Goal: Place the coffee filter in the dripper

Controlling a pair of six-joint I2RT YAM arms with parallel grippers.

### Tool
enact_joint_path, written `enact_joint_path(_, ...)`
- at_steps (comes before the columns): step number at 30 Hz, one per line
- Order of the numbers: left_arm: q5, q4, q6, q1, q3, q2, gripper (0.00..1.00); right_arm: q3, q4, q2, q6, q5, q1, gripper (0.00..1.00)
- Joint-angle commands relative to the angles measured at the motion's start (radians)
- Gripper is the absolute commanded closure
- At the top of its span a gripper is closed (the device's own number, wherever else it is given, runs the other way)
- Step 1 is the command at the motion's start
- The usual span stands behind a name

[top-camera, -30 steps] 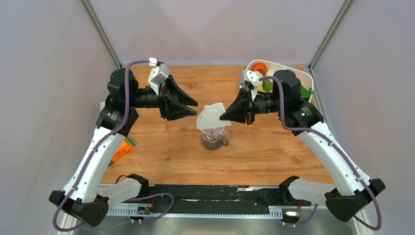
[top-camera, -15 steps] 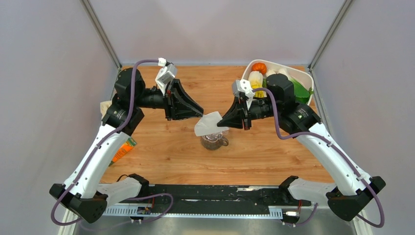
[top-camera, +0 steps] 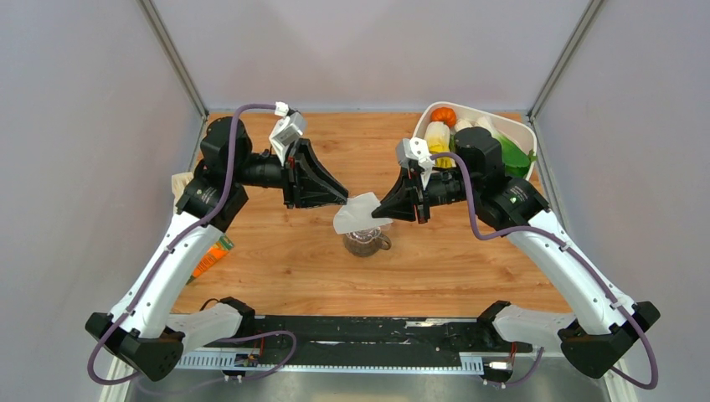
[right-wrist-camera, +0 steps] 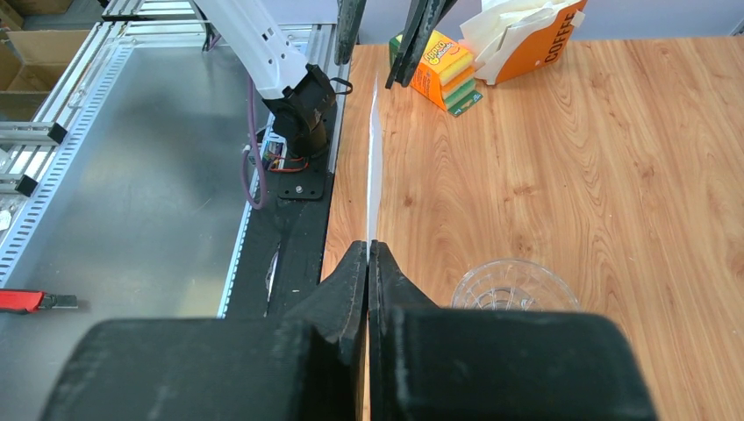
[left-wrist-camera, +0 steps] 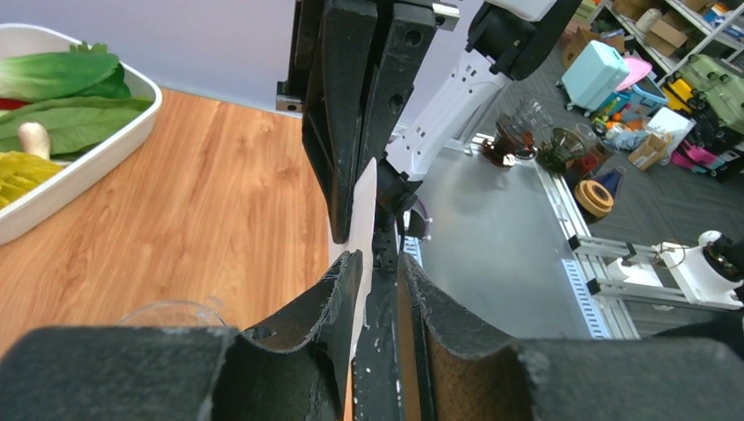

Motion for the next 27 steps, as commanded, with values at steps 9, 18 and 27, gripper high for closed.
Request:
enact_joint_path(9,0.015,-0.027,0.032,-0.004,-0.006,0.009,0.96,0.01,0.019,-0.025,-0.03,-0.013,0.009,1.0)
enact_joint_path(18,0.003,0.015,-0.021,-0.007,-0.032,0.02,1.0,0.008,0.0,-0.029,-0.111,0.012,0.059,1.0)
enact_joint_path(27,0.013,0.029,-0.017,-0.034,-0.059,0.02,1.0,0.02,-0.005,-0.011,-0.123,0.038,0.072,1.0)
